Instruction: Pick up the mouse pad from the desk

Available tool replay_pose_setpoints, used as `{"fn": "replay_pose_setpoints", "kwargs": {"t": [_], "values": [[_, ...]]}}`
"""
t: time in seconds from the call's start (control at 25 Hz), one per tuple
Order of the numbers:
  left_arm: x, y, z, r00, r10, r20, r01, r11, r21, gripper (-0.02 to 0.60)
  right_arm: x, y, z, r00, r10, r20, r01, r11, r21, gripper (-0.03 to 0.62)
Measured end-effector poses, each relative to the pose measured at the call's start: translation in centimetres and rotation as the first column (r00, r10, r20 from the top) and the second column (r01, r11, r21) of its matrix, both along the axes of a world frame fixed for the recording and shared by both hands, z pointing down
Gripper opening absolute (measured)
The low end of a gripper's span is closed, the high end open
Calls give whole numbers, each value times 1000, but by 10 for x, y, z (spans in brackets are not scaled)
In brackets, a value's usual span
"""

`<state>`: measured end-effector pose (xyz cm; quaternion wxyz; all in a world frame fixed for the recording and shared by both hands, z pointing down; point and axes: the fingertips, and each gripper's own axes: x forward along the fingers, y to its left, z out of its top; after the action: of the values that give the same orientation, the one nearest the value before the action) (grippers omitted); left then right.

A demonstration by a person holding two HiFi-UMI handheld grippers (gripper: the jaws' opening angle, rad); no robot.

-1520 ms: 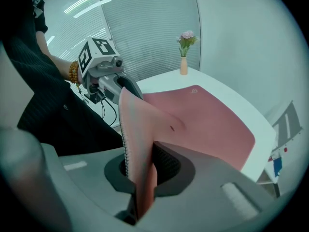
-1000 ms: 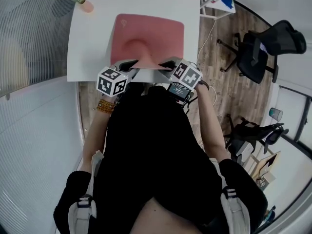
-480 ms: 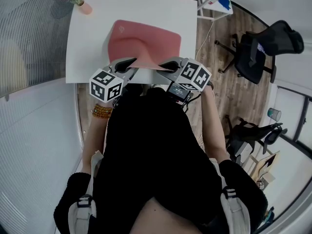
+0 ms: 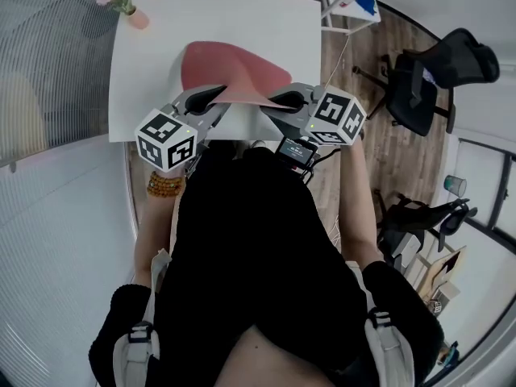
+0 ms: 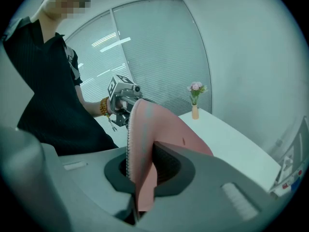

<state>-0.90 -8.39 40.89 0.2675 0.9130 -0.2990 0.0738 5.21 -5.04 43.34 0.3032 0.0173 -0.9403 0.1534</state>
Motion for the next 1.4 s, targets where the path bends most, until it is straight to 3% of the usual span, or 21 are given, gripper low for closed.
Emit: {"fn": "replay_pose_setpoints", "kwargs": {"t": [0.2, 0.52, 0.68, 0.8, 0.92, 1.08, 1.28, 1.4], "values": [[5, -8, -34, 1000, 27, -10, -26, 997, 72, 43, -2, -15, -36, 998, 13, 60, -16, 999, 49, 43], [3, -34, -77, 1000, 6, 2, -6, 982, 188, 38, -1, -34, -79, 998, 24, 50, -31, 989, 144, 44], [-5, -49, -100, 996, -65, 64, 43, 954, 298, 32, -5, -43, -101, 996, 56, 74, -69, 981, 179, 43], [-8, -58, -119, 984, -135, 119, 77, 913, 401, 26, -10, -52, -120, 992, 99, 85, -116, 965, 236, 43], [-12, -67, -135, 968, -206, 143, 112, 865, 490, 24, -13, -70, -138, 977, 196, 84, -213, 916, 341, 43], [-19, -76, -153, 957, -280, 76, 195, 815, 546, 23, -14, -91, -153, 935, 333, 122, -351, 819, 454, 43], [-23, -77, -163, 933, -361, -8, 291, 739, 607, 25, 5, -121, -162, 788, 530, 313, -615, 658, 435, 41], [-19, -72, -162, 922, -386, -14, 303, 699, 648, 25, 9, -125, -163, 734, 573, 365, -679, 605, 416, 40]]}}
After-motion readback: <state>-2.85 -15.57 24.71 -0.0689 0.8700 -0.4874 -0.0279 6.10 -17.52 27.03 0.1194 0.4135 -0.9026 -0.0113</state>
